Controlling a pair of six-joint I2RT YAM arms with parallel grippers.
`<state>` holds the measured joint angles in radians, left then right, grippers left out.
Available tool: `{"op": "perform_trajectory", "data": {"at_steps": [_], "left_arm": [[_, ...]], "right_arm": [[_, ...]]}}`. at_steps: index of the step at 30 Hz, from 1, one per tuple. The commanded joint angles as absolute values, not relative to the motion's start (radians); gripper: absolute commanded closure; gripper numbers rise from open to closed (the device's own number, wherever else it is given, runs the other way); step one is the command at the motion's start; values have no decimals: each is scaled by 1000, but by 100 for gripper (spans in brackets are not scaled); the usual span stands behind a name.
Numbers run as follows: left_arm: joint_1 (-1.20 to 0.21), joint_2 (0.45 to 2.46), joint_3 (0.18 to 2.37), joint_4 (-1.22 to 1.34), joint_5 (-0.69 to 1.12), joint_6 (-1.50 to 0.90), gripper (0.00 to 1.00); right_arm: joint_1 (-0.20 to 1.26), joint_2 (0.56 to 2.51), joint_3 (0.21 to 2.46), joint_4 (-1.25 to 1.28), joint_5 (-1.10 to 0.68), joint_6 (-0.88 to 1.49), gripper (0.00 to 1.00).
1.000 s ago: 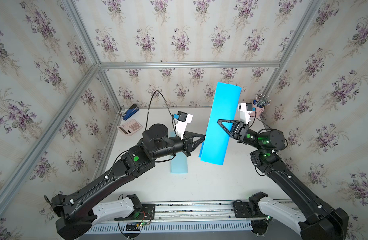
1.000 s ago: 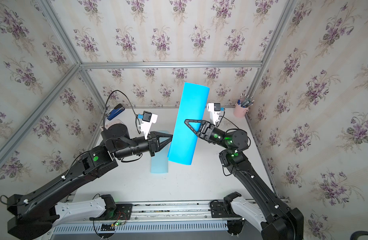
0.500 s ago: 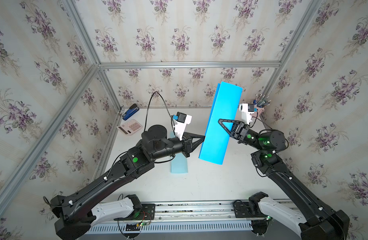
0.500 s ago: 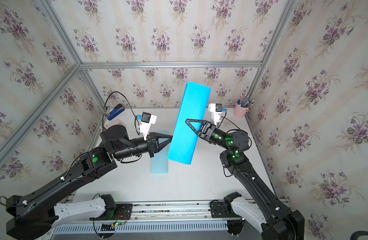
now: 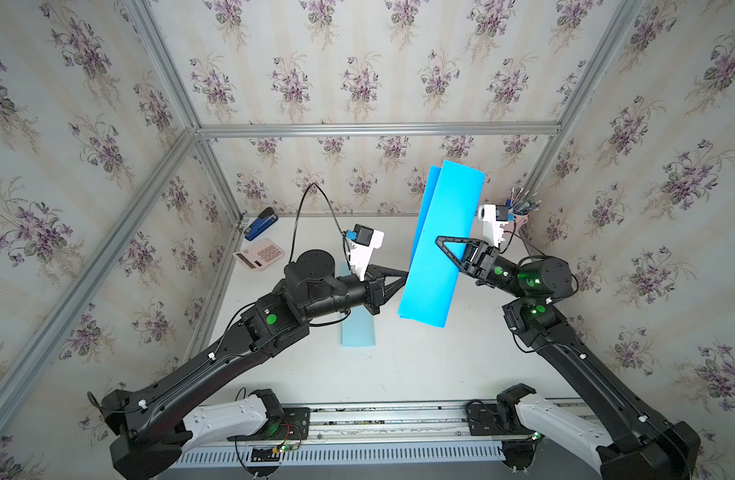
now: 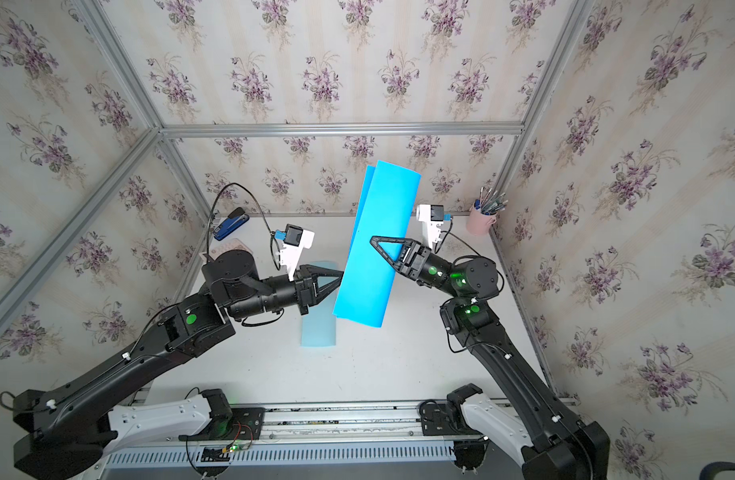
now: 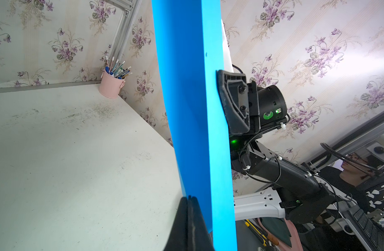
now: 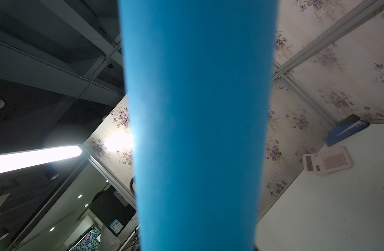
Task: Fold the rectangular paper in half along the long edge
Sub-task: Fold the paper.
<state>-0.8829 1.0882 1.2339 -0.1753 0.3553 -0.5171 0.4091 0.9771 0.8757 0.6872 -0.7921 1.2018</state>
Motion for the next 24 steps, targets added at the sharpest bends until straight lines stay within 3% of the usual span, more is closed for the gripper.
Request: {"op": "perform_trajectory", "data": {"at_steps": [1,24], "left_arm": [[-883,1090,1242,-133,352,-511,100],[-885,1101,1250,-128,353,-517,100]], "right_arm": [[408,975,890,645,-810,1161,66],[408,956,897,612,-828,1143,74]]}}
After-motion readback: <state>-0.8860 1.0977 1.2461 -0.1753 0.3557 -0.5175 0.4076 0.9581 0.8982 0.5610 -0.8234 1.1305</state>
